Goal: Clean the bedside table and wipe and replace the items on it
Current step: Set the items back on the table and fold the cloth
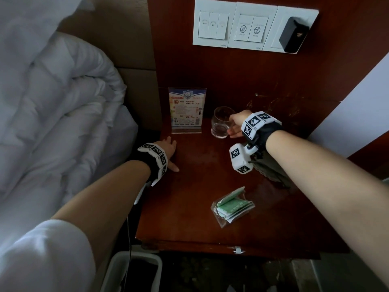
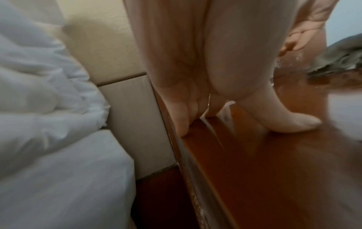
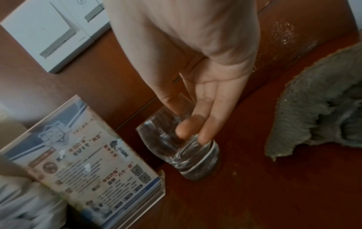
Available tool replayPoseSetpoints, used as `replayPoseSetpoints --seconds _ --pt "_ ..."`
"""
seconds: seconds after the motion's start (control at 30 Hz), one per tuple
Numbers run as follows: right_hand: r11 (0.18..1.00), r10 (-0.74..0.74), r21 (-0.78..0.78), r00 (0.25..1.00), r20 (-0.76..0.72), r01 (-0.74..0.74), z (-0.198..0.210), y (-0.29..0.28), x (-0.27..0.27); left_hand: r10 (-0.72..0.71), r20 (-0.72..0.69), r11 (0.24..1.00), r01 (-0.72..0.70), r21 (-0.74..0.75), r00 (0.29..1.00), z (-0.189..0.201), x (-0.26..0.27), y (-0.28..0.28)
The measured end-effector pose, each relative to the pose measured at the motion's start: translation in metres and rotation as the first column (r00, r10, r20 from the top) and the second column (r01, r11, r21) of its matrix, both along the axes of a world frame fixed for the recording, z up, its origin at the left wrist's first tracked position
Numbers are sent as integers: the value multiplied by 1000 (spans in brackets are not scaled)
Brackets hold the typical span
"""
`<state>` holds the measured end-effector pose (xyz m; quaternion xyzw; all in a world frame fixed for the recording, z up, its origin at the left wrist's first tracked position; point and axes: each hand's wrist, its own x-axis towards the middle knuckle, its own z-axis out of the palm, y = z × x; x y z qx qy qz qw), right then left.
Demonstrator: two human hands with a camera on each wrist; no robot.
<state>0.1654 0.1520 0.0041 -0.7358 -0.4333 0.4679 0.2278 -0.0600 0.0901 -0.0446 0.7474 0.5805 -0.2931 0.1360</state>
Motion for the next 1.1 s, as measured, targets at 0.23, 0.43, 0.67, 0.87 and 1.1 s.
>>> replayPoseSetpoints --seconds 0.23,0.43,0.67,0.87,1.1 --pt "994 106 -33 994 -15 -106 3 -20 5 -1 -34 1000 1 0 999 -4 2 13" --pt "859 510 -121 852 121 -497 17 -48 15 -33 -60 999 35 39 998 -6 2 19" --pt "478 877 -309 465 122 -822 11 -86 20 -31 -69 999 33 36 997 0 7 26" --pt "335 942 -392 291 168 -857 -12 -99 14 -42 -83 997 47 67 996 -1 9 25" --pt "275 961 -382 270 68 -882 -2 -100 17 -42 -106 997 49 64 993 1 11 23"
